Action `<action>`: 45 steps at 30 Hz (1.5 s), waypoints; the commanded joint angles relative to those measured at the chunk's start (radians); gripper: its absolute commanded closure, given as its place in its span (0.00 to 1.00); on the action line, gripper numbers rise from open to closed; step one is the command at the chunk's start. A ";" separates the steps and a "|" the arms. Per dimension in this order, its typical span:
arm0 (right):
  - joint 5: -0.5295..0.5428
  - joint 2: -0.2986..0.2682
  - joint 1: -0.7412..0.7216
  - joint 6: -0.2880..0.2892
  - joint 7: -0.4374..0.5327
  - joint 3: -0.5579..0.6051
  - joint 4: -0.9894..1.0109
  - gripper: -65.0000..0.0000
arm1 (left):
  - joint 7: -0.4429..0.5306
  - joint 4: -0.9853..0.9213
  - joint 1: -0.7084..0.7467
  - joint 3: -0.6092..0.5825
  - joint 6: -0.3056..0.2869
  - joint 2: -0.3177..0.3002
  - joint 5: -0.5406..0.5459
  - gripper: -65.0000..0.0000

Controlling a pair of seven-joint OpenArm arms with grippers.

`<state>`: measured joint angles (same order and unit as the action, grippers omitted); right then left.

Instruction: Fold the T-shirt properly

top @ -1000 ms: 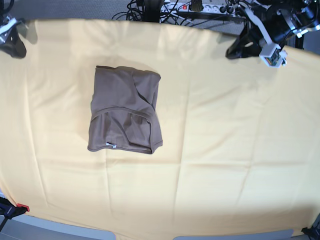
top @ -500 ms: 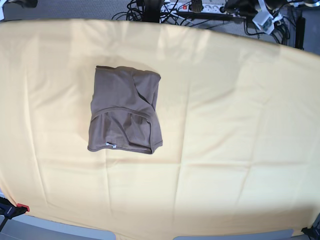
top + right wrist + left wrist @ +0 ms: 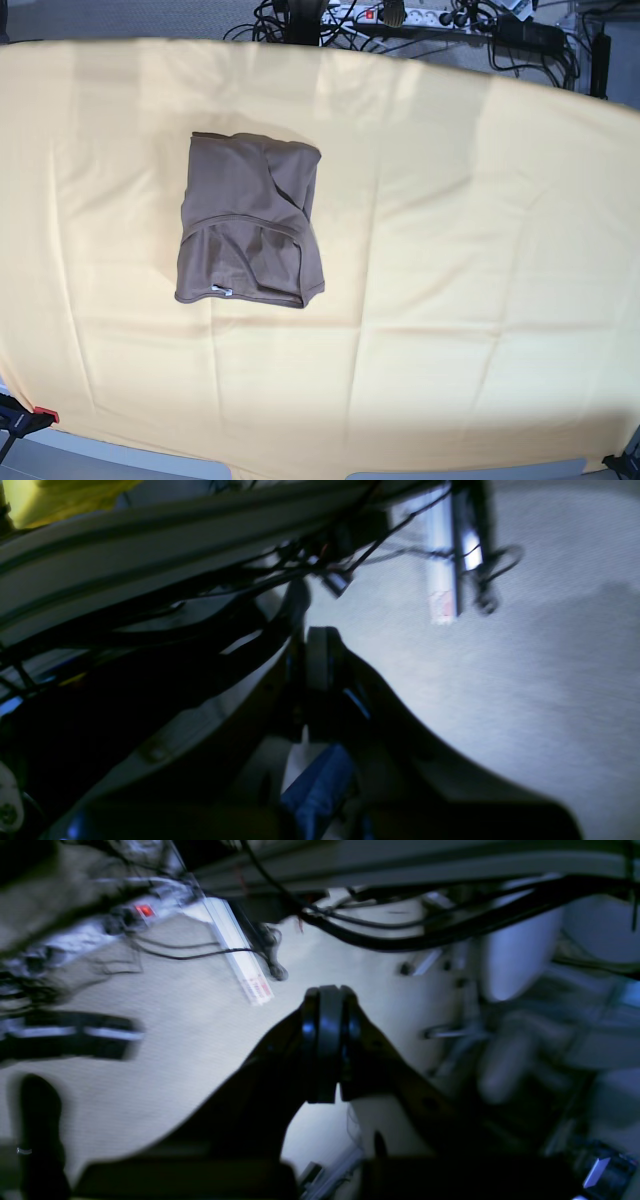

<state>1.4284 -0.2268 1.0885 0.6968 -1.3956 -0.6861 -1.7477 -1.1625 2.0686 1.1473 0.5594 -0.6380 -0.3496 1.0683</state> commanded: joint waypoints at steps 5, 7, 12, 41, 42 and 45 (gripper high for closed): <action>-0.153 -0.010 -0.090 0.001 0.038 0.120 0.145 1.00 | 0.108 -0.249 -0.090 -0.140 -0.001 -0.005 -0.081 1.00; -0.229 -0.010 -0.145 0.001 0.096 0.169 0.202 1.00 | 0.159 -0.364 -0.153 -0.194 -0.001 -0.005 -0.118 1.00; -0.486 -0.010 -0.283 0.001 0.291 0.293 0.348 1.00 | 0.317 -0.643 -0.336 -0.315 -0.001 -0.004 -0.266 1.00; -1.282 0.053 -0.688 -0.533 1.296 0.819 1.013 1.00 | 1.328 -1.536 -0.889 -0.769 0.445 0.131 -0.895 1.00; -1.284 0.065 -0.693 -0.533 1.300 0.819 1.013 1.00 | 1.328 -1.548 -0.898 -0.769 0.445 0.147 -0.896 1.00; -1.357 0.100 -0.705 -0.532 1.311 0.819 1.013 1.00 | 1.326 -1.566 -0.916 -0.769 0.444 0.187 -0.917 1.00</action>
<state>0.0746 -0.1223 0.3809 0.1604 -0.0963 0.1349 -0.7292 0.1543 0.4984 0.2298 -0.2092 -0.1898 -0.1585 0.1471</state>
